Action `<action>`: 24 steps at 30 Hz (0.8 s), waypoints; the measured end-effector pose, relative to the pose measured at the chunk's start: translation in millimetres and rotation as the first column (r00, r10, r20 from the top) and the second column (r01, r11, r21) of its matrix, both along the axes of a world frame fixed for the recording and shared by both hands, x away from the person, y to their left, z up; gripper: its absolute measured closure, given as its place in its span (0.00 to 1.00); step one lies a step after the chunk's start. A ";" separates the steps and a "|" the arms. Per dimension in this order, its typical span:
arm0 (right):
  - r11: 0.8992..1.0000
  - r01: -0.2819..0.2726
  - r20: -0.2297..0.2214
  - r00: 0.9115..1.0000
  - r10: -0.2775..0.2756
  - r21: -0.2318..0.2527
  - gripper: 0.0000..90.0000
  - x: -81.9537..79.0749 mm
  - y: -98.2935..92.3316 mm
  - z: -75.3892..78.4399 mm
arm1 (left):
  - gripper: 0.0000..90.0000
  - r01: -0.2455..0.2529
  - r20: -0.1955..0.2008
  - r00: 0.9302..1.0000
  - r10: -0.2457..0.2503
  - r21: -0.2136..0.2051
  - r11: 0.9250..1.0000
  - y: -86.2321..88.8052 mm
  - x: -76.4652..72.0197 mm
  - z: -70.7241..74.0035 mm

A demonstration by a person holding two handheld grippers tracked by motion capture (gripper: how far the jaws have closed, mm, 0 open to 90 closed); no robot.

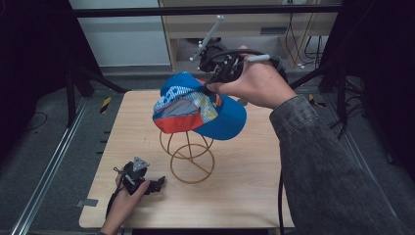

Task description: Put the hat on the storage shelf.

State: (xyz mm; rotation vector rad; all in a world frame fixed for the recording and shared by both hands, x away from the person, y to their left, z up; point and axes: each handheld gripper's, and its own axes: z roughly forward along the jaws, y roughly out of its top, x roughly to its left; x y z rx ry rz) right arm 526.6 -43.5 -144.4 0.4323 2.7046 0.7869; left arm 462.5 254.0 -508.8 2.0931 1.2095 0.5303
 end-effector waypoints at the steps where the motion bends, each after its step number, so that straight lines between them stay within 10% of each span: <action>1: 1.000 -0.007 0.002 1.000 0.007 -0.001 1.00 0.7 1.8 -0.3 | 0.00 0.000 0.000 1.000 0.000 0.000 1.000 0.0 0.0 0.0; 24: 0.998 -0.052 -0.008 0.999 0.052 -0.016 1.00 6.1 32.4 -13.2 | 0.00 -0.001 0.000 1.000 0.001 0.000 1.000 -0.1 0.0 0.0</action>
